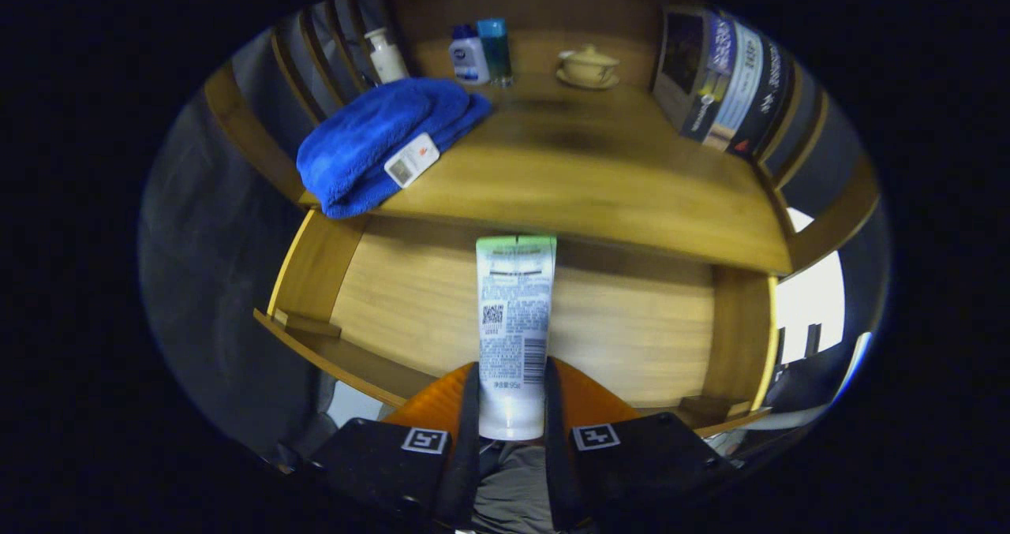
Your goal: Pull open the drawer, take out the items inside it, and place them on the countertop above the cabinet.
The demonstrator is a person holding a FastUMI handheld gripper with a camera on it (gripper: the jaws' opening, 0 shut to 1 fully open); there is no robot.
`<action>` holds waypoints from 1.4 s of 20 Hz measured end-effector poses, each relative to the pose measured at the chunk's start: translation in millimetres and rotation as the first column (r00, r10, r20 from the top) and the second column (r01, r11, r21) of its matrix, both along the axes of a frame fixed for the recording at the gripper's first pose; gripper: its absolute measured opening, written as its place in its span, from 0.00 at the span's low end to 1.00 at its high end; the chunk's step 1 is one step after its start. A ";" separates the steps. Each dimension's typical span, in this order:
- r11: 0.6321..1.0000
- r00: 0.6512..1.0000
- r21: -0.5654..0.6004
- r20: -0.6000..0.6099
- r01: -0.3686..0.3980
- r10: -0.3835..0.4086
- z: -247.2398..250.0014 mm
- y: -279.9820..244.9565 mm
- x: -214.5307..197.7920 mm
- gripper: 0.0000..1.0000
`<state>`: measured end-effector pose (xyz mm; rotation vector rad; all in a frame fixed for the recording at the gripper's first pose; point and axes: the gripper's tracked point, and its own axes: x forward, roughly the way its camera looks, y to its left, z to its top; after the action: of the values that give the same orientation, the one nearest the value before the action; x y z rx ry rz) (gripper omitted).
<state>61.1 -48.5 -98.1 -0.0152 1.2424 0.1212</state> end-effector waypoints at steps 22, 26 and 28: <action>0.969 0.938 0.064 0.242 0.238 -0.246 -19.6 -18.9 187.4 0.44; 0.970 0.939 0.047 0.245 0.239 -0.243 -25.8 -22.1 188.1 0.48; 0.971 0.934 0.059 0.263 0.234 -0.241 -23.1 -22.4 191.6 0.53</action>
<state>252.6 -71.0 -121.3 0.1381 0.9617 -0.0734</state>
